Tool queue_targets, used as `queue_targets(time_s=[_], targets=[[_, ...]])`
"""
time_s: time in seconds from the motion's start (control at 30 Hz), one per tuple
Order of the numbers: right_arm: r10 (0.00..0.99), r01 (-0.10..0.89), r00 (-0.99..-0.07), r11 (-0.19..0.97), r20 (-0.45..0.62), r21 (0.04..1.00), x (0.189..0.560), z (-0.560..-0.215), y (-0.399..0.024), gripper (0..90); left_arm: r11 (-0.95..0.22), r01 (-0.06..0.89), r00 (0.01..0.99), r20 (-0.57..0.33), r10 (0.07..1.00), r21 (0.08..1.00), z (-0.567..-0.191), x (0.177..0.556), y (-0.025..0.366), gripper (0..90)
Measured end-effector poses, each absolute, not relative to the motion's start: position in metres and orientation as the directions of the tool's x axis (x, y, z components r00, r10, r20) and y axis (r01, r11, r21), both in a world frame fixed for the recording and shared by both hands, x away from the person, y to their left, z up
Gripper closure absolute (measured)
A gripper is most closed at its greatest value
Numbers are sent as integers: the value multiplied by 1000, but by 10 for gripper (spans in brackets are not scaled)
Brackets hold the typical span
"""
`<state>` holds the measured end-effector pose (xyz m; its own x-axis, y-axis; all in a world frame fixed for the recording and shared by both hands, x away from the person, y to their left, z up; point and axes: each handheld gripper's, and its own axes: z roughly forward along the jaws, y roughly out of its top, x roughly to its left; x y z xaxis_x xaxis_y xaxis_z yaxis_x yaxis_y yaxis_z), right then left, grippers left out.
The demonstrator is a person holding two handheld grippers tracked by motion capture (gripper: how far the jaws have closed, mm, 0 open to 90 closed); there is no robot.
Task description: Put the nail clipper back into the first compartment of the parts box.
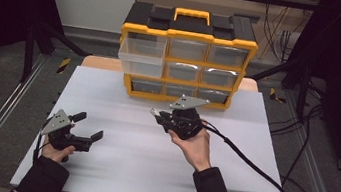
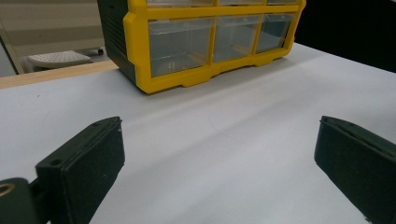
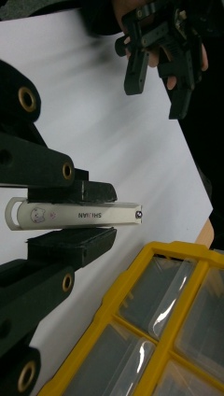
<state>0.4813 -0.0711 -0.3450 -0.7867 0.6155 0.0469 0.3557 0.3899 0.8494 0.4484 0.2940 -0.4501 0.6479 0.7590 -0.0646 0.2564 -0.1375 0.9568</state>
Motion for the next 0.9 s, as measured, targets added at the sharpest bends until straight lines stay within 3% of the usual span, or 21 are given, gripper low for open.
queue_targets(time_s=[0.9], targets=[[613, 278, -790, 338, 14, 899, 480, -279, -80, 771, -136, 257, 648, -66, 759, 957, -450, 448, 294, 17]])
